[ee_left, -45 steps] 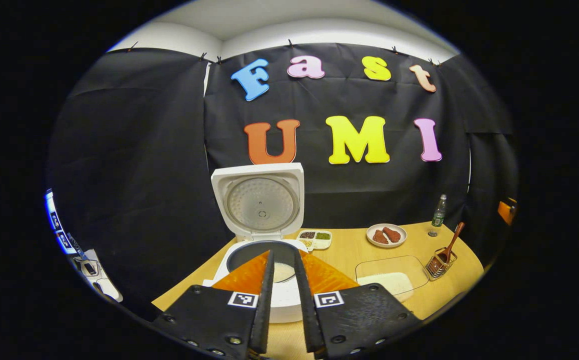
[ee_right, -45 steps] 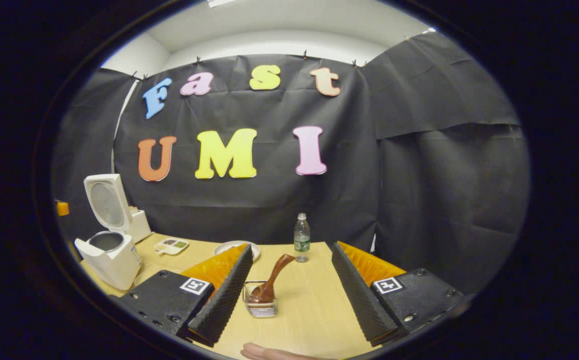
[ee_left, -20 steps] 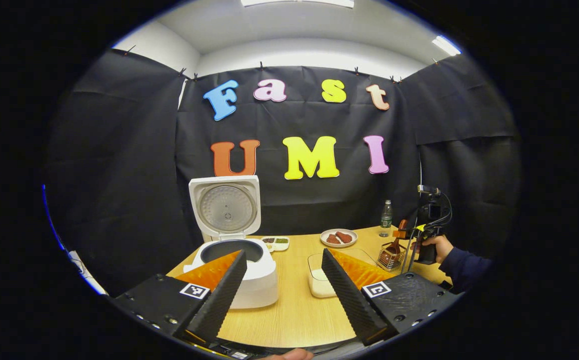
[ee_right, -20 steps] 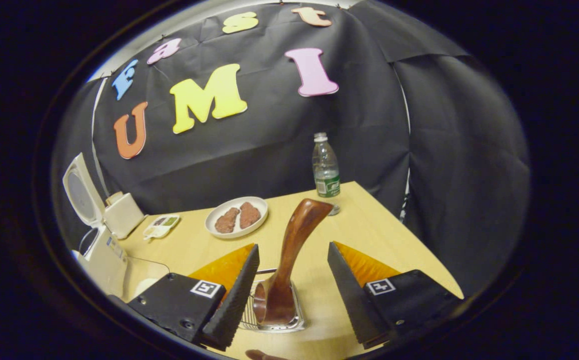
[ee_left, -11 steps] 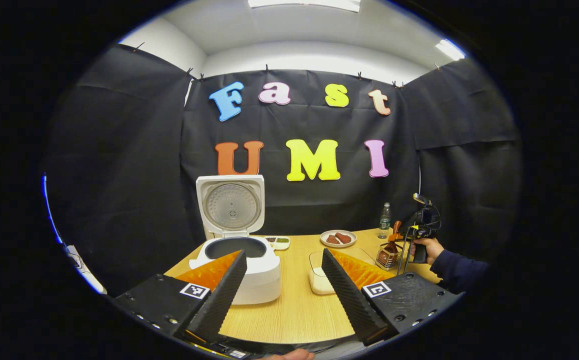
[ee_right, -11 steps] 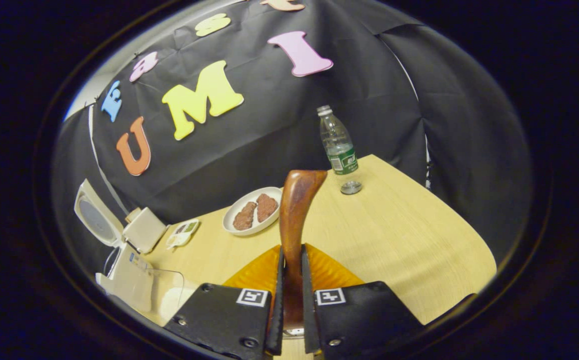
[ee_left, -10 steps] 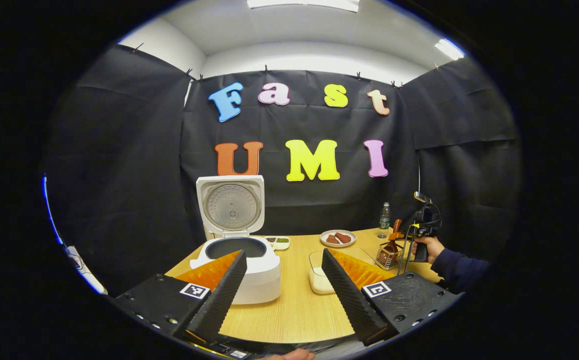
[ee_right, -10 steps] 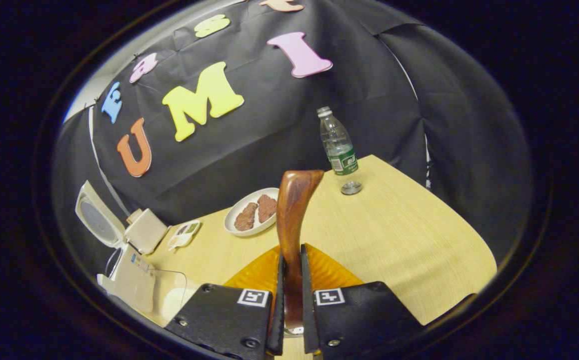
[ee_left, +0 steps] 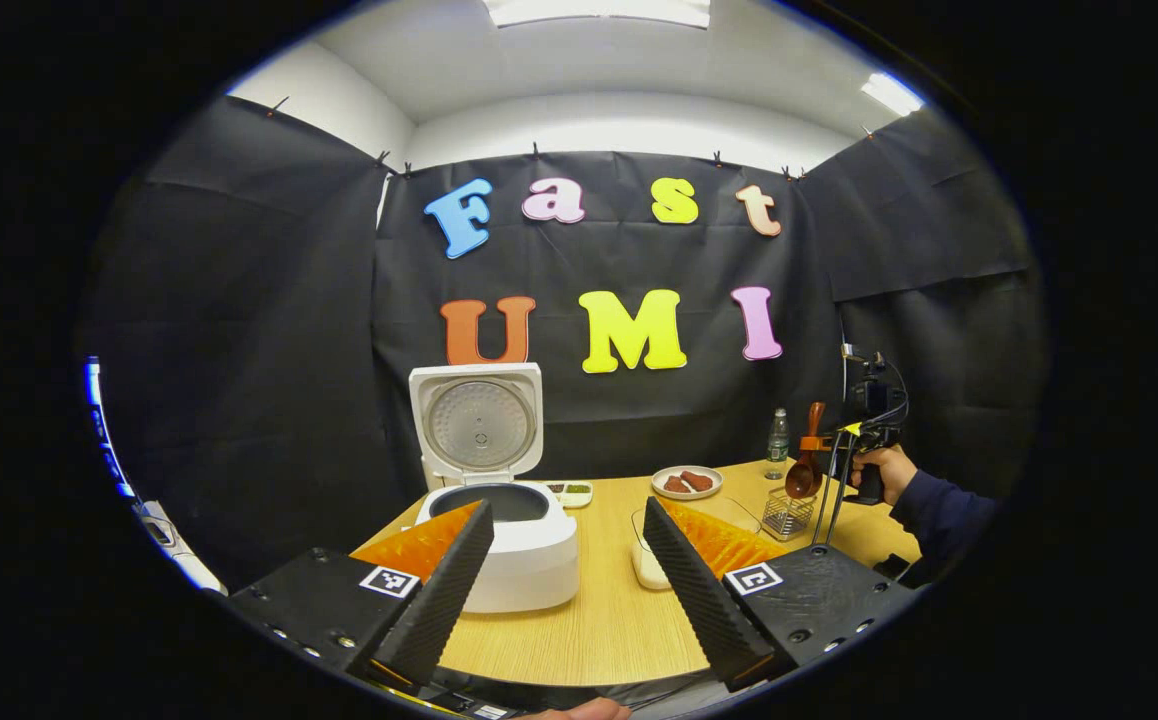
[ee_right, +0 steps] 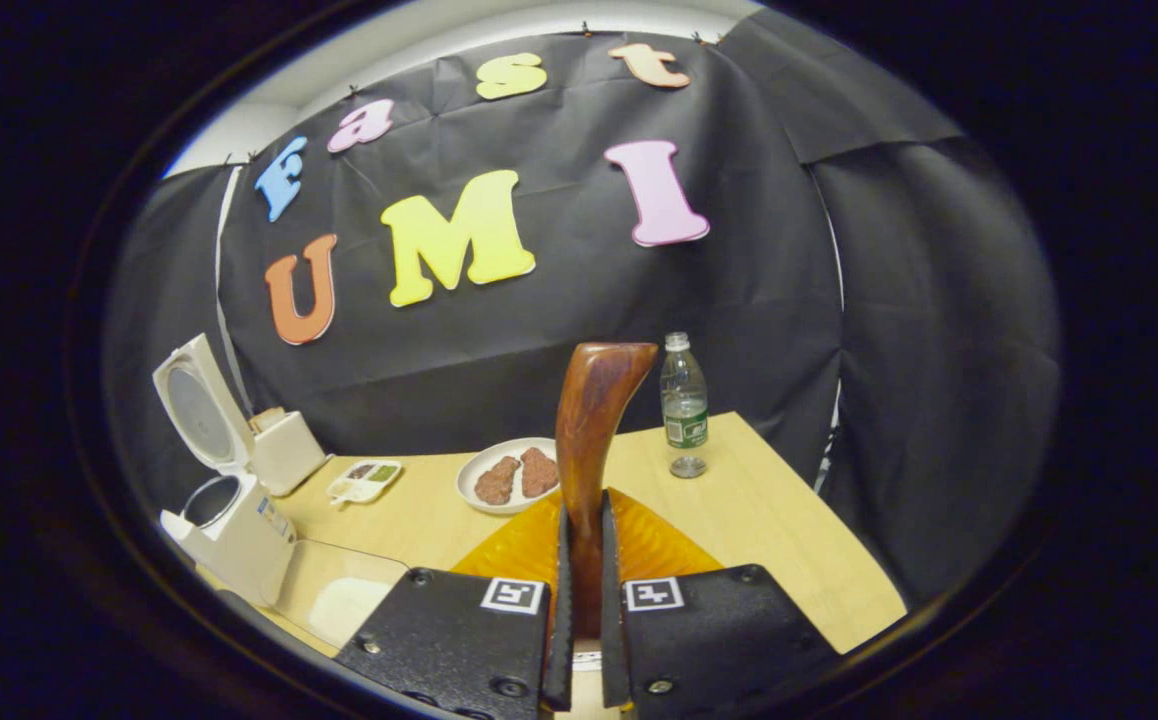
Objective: Close the left gripper, press the button to open the rice cooker; take a wooden spoon from the chopstick holder with the right hand, scoop a spoonful of rice and pour it into the rice cooker, then put the wooden spoon back into the chopstick holder.
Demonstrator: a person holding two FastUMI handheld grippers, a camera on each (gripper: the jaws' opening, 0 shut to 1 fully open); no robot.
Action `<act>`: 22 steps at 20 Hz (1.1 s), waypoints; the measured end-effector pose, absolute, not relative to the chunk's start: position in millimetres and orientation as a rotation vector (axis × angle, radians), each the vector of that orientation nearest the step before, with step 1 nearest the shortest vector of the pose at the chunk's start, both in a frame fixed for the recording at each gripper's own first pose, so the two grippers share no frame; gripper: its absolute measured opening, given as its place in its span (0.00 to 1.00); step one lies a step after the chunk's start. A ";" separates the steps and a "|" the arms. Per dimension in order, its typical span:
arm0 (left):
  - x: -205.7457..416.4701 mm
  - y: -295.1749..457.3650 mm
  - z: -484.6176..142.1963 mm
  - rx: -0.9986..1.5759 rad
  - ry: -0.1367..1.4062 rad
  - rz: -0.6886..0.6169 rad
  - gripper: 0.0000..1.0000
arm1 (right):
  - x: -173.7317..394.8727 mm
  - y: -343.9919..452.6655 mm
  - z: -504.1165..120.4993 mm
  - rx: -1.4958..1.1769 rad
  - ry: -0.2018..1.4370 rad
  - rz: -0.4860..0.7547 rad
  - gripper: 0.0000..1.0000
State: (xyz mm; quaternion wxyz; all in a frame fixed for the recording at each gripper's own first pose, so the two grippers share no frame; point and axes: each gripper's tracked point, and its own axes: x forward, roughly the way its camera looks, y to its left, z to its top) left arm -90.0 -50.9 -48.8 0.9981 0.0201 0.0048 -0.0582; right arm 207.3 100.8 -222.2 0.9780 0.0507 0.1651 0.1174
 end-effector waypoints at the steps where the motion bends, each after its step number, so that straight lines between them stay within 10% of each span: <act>1: -90.9 -48.6 -46.7 0.043 0.004 -0.108 0.95 | 203.7 107.1 -211.7 0.089 0.308 0.243 0.13; 12: -104.0 -26.4 -45.2 0.036 -0.006 -0.071 0.95 | 147.7 217.1 -173.4 0.014 0.169 0.328 0.14; 22: -105.7 -12.2 -50.3 0.041 0.004 -0.044 0.95 | 137.9 292.1 -272.3 -0.024 0.246 0.332 0.14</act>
